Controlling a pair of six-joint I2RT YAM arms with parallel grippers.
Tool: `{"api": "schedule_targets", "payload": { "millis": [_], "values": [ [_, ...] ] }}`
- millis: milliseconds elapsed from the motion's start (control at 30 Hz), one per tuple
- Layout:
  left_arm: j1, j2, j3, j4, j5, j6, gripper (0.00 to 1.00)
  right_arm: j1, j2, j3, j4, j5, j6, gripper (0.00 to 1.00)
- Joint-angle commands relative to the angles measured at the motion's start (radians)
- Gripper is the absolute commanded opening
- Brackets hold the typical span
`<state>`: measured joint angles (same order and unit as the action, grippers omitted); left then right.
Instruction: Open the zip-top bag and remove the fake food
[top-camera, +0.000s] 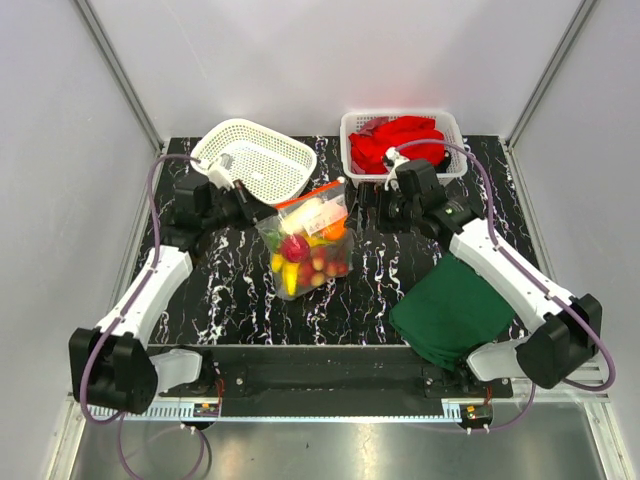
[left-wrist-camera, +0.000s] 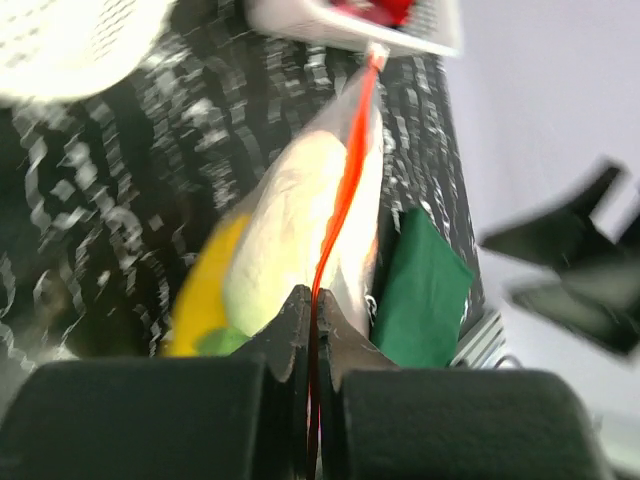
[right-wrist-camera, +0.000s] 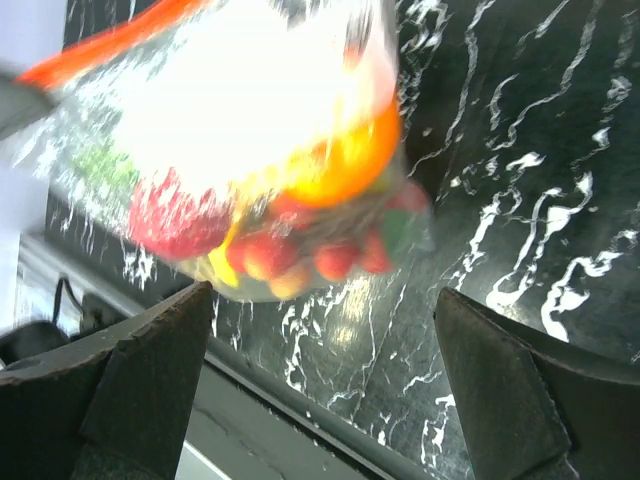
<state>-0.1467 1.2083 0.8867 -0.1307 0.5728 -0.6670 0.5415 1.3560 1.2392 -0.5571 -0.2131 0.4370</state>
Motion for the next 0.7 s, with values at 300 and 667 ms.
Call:
{"api": "schedule_targets", "payload": {
  "millis": [300, 667],
  "values": [
    [-0.133, -0.055, 0.084, -0.078, -0.004, 0.174, 0.00, 0.005, 0.086, 0.224, -0.075, 0.069, -0.082, 1.00],
    [-0.133, -0.138, 0.049, -0.083, 0.032, 0.251, 0.00, -0.014, 0.192, 0.365, -0.193, 0.281, 0.207, 1.00]
  ]
}}
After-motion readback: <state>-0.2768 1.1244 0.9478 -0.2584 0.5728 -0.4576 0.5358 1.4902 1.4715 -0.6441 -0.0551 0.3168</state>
